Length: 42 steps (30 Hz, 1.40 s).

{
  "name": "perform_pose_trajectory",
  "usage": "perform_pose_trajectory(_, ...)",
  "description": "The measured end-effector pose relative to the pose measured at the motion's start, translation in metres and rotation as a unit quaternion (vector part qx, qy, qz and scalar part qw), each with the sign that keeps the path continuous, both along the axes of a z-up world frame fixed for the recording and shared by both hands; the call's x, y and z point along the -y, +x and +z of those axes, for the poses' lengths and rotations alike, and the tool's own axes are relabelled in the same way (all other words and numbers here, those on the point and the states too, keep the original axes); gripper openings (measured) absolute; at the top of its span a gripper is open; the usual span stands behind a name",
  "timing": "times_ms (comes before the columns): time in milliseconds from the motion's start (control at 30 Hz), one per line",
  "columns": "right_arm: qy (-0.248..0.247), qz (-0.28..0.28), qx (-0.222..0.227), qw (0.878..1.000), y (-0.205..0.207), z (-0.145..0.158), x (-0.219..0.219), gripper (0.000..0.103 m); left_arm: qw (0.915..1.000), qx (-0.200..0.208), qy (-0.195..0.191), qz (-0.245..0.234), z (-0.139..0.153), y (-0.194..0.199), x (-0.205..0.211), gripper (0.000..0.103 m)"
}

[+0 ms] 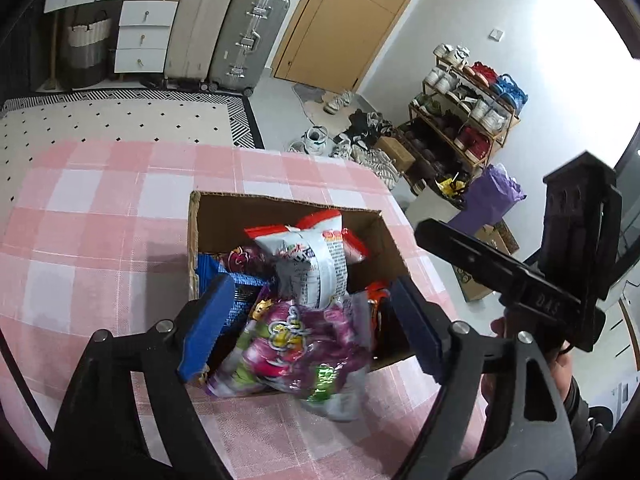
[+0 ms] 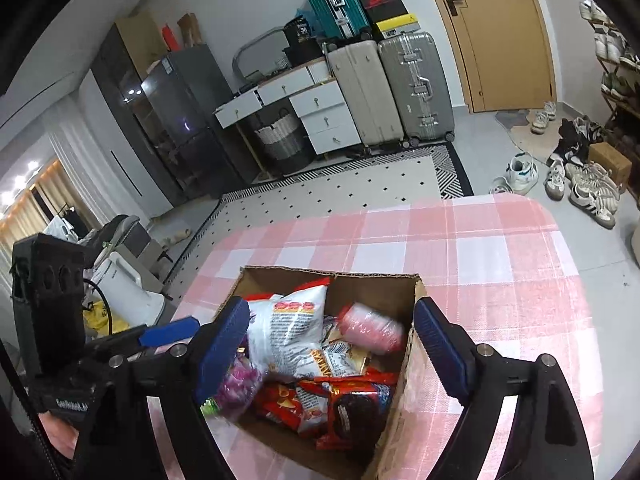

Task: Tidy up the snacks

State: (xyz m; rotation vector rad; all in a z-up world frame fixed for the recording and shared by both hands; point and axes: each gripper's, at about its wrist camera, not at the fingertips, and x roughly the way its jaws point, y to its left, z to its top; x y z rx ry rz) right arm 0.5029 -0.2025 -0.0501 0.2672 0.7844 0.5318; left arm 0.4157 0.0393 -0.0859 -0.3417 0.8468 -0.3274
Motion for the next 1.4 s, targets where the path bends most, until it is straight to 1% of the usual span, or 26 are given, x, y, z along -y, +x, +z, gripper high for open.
perform_pose_trajectory(67,0.003,-0.004,0.004,1.0,-0.007,0.003,0.003,0.087,1.0,-0.003,0.0,0.001,0.003,-0.001,-0.001,0.079)
perform_pose_trajectory(233,0.006,-0.007,0.015,1.0,-0.028,0.011,0.011,0.089,1.0,0.006,0.006,0.004,0.013,-0.009,-0.002,0.079)
perform_pose_trajectory(400,0.014,-0.015,0.028,0.999,-0.052,0.021,0.02,0.089,0.9996,0.025,0.005,0.01,0.033,-0.023,-0.001,0.079)
perform_pose_trajectory(500,0.017,-0.021,0.039,0.999,-0.067,0.028,0.027,0.089,0.999,0.04,0.01,0.016,0.048,-0.037,-0.002,0.079)
perform_pose_trajectory(567,0.018,-0.025,0.051,0.998,-0.08,0.034,0.031,0.089,0.9979,0.054,0.021,0.03,0.058,-0.049,-0.002,0.079)
perform_pose_trajectory(667,0.012,-0.029,0.064,0.997,-0.095,0.041,0.035,0.09,0.9942,0.08,0.045,0.056,0.066,-0.072,-0.001,0.081)
perform_pose_trajectory(700,0.007,-0.03,0.071,0.997,-0.101,0.043,0.036,0.09,0.9925,0.087,0.058,0.064,0.068,-0.08,0.001,0.081)
perform_pose_trajectory(767,0.007,-0.032,0.085,0.996,-0.113,0.047,0.037,0.097,0.9896,0.098,0.081,0.068,0.071,-0.095,0.006,0.082)
perform_pose_trajectory(833,0.008,-0.036,0.1,0.994,-0.127,0.049,0.038,0.1,0.9859,0.104,0.108,0.074,0.074,-0.111,0.012,0.086)
perform_pose_trajectory(867,0.009,-0.038,0.107,0.994,-0.134,0.05,0.039,0.102,0.9848,0.108,0.114,0.075,0.074,-0.117,0.014,0.087)
perform_pose_trajectory(967,0.018,-0.053,0.118,0.991,-0.154,0.046,0.043,0.102,0.9817,0.125,0.122,0.077,0.075,-0.141,0.018,0.093)
perform_pose_trajectory(1000,0.025,-0.058,0.118,0.991,-0.16,0.043,0.045,0.102,0.9804,0.13,0.125,0.079,0.075,-0.149,0.019,0.099)
perform_pose_trajectory(1033,0.03,-0.06,0.117,0.991,-0.165,0.041,0.047,0.102,0.9794,0.135,0.127,0.08,0.074,-0.155,0.02,0.102)
perform_pose_trajectory(1133,0.029,-0.068,0.121,0.99,-0.182,0.033,0.05,0.102,0.977,0.161,0.122,0.068,0.072,-0.178,0.02,0.102)
perform_pose_trajectory(1233,0.019,-0.075,0.138,0.987,-0.2,0.031,0.053,0.102,0.9751,0.178,0.116,0.066,0.069,-0.195,0.018,0.102)
perform_pose_trajectory(1333,-0.02,-0.1,0.181,0.978,-0.22,0.031,0.055,0.102,0.9659,0.202,0.131,0.094,0.062,-0.211,0.014,0.102)
perform_pose_trajectory(1400,-0.023,-0.107,0.21,0.971,-0.236,0.03,0.058,0.102,0.9618,0.21,0.136,0.111,0.054,-0.219,0.009,0.102)
